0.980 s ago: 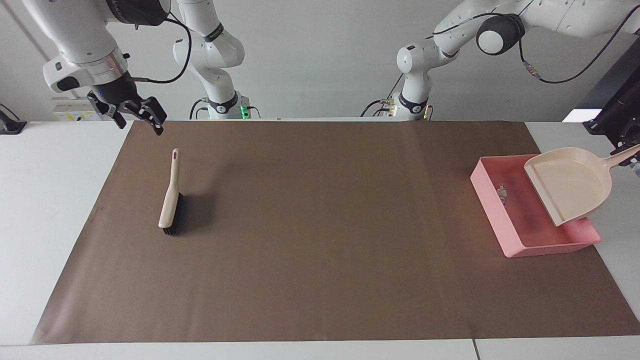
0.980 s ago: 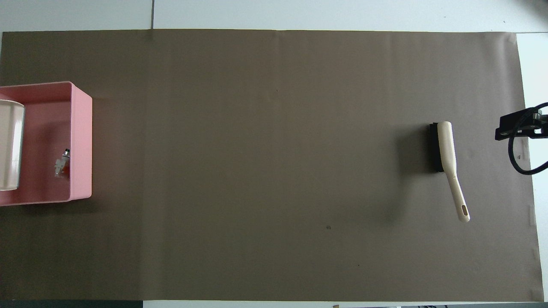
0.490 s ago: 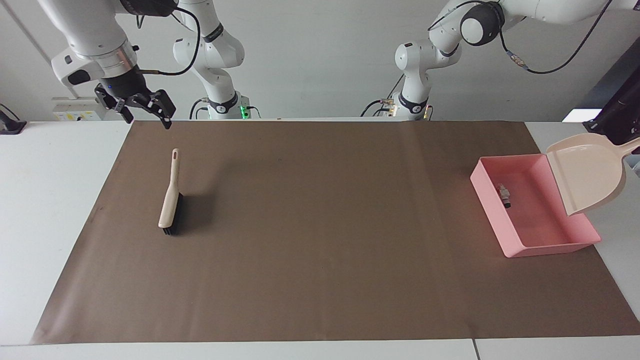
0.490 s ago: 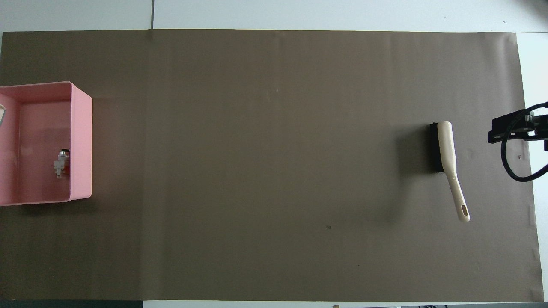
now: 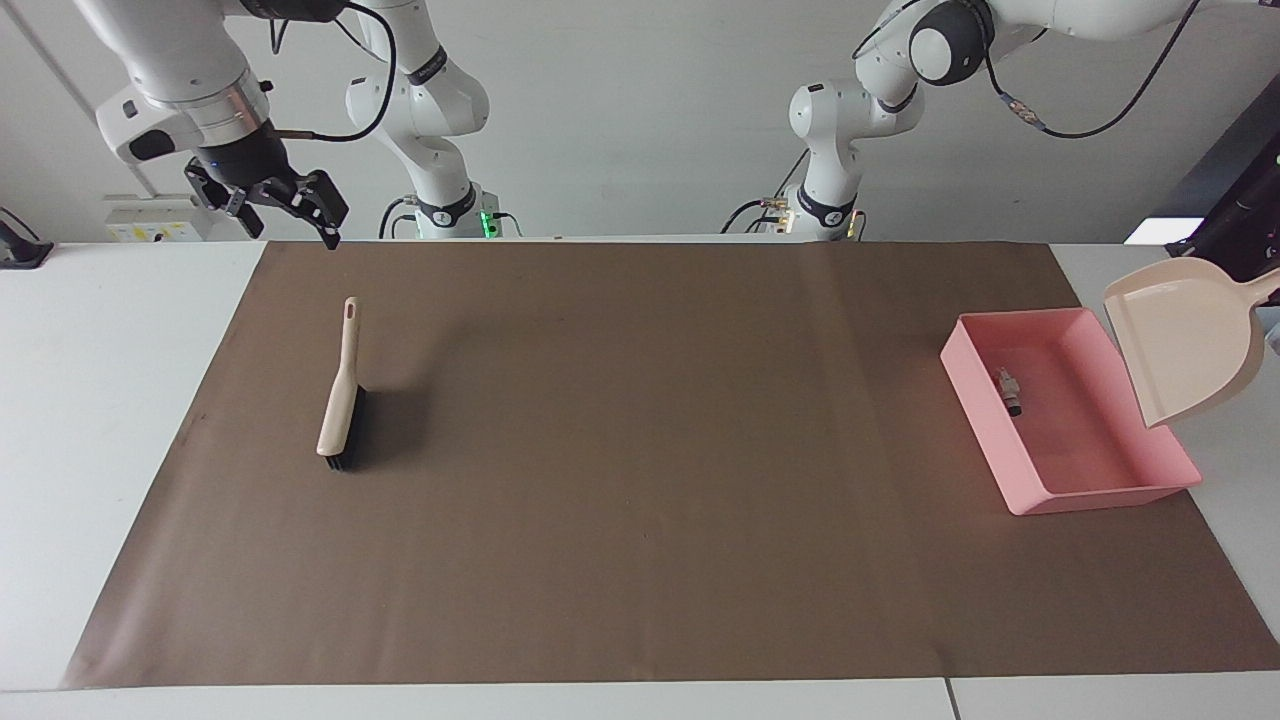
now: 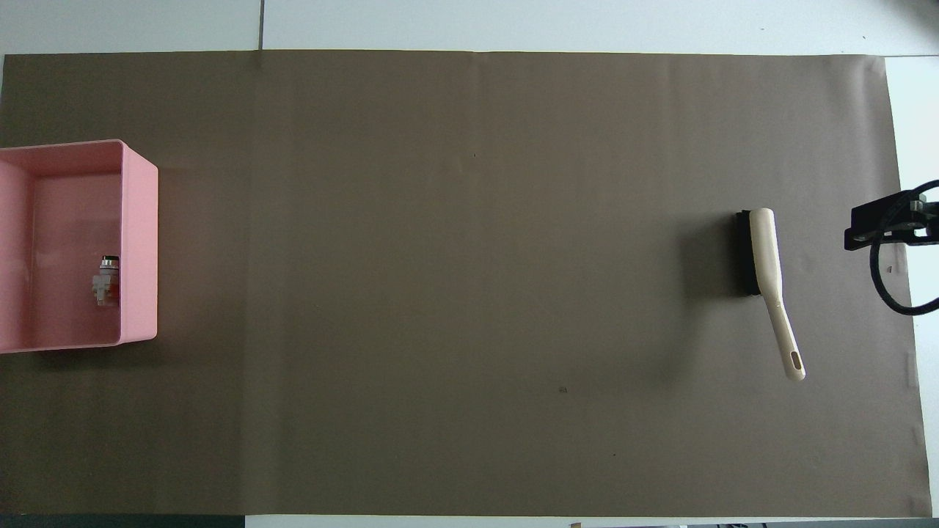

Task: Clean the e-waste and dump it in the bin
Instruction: 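Hold the dustpan tipped over the bin with the left gripper, then bring the dustpan back and lower it onto the table with the left gripper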

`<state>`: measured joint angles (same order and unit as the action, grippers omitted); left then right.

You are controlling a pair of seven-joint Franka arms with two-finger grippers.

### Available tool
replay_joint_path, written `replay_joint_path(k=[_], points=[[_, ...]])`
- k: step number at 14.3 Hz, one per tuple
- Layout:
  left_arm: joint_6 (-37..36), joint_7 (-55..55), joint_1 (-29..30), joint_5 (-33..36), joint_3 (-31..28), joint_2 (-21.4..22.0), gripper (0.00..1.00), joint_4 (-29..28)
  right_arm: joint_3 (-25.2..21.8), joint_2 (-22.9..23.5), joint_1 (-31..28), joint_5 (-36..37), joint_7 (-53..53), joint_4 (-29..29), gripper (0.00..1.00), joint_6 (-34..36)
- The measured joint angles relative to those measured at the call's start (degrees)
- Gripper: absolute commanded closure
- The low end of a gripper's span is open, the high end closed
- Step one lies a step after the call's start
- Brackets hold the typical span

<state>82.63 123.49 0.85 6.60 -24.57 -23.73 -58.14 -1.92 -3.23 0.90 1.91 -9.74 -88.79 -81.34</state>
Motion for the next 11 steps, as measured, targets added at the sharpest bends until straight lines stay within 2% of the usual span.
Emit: replay_joint_path(k=[3,11], points=[[-0.15,-0.74,-0.92,-1.25,0.09,1.4,0.99,-0.04,-0.73,0.01,0.37,0.0,0.0,-0.01,0.0,0.0],[-7.57,-4.2,-0.73,-18.93,-0.42,3.05,0.99,-1.48,-0.94,0.03,0.29,0.0,0.0,-0.15,0.0,0.0]])
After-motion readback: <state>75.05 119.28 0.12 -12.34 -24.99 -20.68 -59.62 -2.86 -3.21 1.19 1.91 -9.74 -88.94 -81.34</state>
